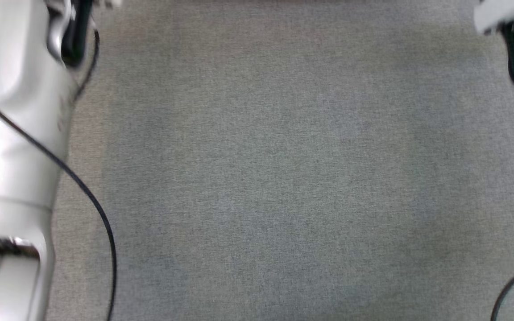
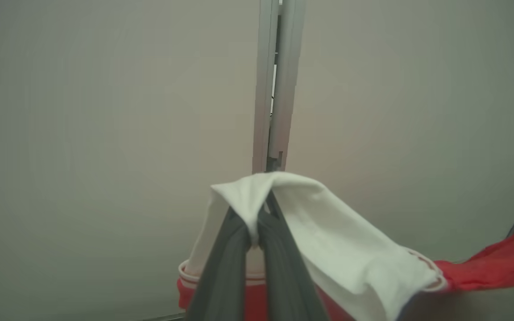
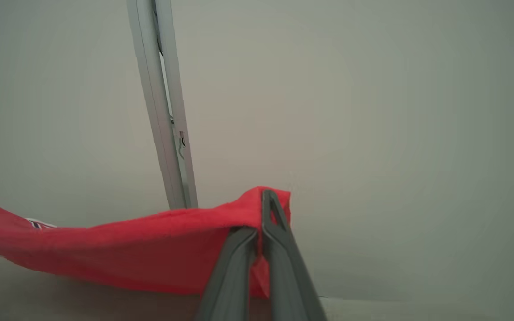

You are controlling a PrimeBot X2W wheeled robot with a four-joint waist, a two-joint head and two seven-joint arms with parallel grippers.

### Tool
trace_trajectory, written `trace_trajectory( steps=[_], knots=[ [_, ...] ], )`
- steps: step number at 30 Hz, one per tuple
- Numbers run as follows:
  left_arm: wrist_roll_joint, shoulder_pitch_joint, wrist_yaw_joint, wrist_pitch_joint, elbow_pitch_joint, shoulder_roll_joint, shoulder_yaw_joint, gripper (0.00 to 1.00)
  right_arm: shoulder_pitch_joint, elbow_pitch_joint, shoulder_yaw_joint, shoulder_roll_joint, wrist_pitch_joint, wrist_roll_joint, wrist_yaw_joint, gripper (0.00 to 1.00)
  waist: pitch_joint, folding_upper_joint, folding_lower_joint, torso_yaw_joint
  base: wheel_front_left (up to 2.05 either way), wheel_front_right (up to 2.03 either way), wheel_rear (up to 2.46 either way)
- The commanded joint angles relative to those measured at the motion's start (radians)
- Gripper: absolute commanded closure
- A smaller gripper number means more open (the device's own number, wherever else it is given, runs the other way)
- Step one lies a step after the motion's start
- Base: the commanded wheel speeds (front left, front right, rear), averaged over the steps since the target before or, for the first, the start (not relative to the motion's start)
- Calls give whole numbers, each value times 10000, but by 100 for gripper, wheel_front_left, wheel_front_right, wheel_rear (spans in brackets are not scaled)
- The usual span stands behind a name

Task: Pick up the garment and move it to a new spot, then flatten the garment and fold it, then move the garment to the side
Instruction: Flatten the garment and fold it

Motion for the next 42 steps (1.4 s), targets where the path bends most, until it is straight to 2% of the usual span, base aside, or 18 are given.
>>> trace_trajectory(
  steps=[1, 3, 8, 13, 19, 21, 25, 34, 42],
  knots=[
    [37, 932, 65, -52, -685, 39, 258, 100, 767, -404, -25, -264, -21, 418, -2, 100, -139, 0, 0, 109, 0, 0, 0],
    [16, 1470, 95, -52, -1087, 3, 389, 100, 1173, -657, -81, -358, -21, 640, -2, 100, -193, 0, 0, 157, 0, 0, 0],
    [125, 4456, 305, -54, -3531, 24, 1070, 100, 3512, -1929, -405, -661, -22, 1444, -1, 100, -545, 0, 0, 282, 0, 0, 0],
    [231, 7371, 442, -50, -5635, 135, 1247, 100, 5798, -2828, -748, -541, -22, 1650, -2, 100, -1111, 0, 0, 266, 0, 0, 0],
    [355, 10540, 1045, 449, -7775, 476, 988, 100, 8183, -3455, -1096, -212, -23, 1517, -2, 100, -2038, 0, 0, 257, 0, 0, 0],
    [333, 11953, 1461, 1032, -8944, 571, 813, 100, 9203, -3700, -1375, -203, -23, 1330, -2, 100, -2431, 0, 0, 349, 0, 0, 0],
    [271, 13591, 2068, 1850, -10386, 593, 571, 100, 10517, -4109, -2148, 58, -23, 1182, -2, 100, -2877, 0, 0, 543, 0, 0, 0],
    [-177, 16006, 2803, 4256, -12481, 1303, 269, 100, 13203, -5183, -3295, 455, 607, 848, -2, 100, -3414, 0, 0, 1056, 0, 0, 0],
    [-460, 16784, 3195, 5015, -13538, 1647, 501, 100, 14592, -6735, -3997, 985, 2101, 314, -2, 100, -3257, 0, 0, 1025, 0, 0, 0]
  ],
)
